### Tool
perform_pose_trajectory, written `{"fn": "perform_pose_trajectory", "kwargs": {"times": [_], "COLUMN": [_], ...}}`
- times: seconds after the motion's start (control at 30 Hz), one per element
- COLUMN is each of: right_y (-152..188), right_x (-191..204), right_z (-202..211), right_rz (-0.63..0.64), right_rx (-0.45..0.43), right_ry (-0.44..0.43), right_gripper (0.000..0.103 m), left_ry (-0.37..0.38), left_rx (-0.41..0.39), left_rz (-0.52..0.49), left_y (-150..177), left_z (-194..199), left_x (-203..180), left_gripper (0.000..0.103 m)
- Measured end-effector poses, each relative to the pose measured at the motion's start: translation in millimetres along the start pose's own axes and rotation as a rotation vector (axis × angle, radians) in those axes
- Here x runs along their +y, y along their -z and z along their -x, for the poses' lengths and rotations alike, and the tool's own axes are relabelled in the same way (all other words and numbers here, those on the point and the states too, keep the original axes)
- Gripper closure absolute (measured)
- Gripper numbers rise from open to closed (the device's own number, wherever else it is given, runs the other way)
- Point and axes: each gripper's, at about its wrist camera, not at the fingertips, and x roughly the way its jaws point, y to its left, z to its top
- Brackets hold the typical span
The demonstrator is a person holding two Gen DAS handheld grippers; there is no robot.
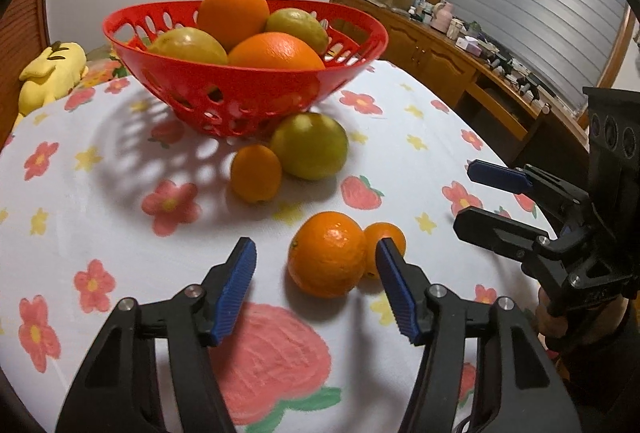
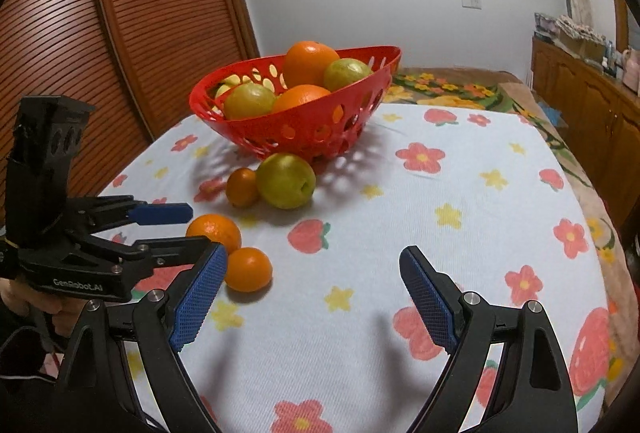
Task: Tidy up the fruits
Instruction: 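Grasp a tangerine with the left tool while the right tool grasps a small tangerine, then carry both tangerines over the red basket with both tools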
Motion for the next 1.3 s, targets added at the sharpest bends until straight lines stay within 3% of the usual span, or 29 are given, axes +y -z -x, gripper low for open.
{"fn": "perform_pose_trajectory", "kwargs": {"times": [0.1,0.27,0.47,0.6,0.97,1.17,1.3], "right_y": [1.2,2.8,0.8,0.2,-0.9,-0.1,-2.2], "right_x": [0.8,3.6,14.3,23.0,37.6,42.3,40.3], "right_z": [-1.3,-7.2,-20.3,-29.5,-53.8,-62.9,-60.6], "right_rz": [0.001,0.005,0.029,0.048,0.080,0.117,0.124], "right_rx": [0.003,0.016,0.050,0.078,0.158,0.199,0.190], "right_ry": [-0.004,-0.016,-0.069,-0.083,-0.098,-0.094,-0.099], "right_gripper": [0.013,0.014,0.032,0.037,0.040,0.065,0.068], "left_ry": [0.024,0.022,-0.007,-0.026,-0.044,-0.051,-0.058], "left_rx": [-0.003,-0.011,-0.029,-0.047,-0.071,-0.071,-0.085], "left_rz": [-0.007,-0.007,0.002,0.012,0.027,0.029,0.039], "left_y": [1.6,2.8,3.4,4.2,1.9,1.1,-1.4], "left_z": [-2.1,0.3,9.0,16.4,26.9,30.6,34.9], "left_x": [-0.5,-0.3,6.8,13.8,21.6,25.3,28.1], "left_gripper": [0.064,0.065,0.065,0.065,0.065,0.065,0.065]}}
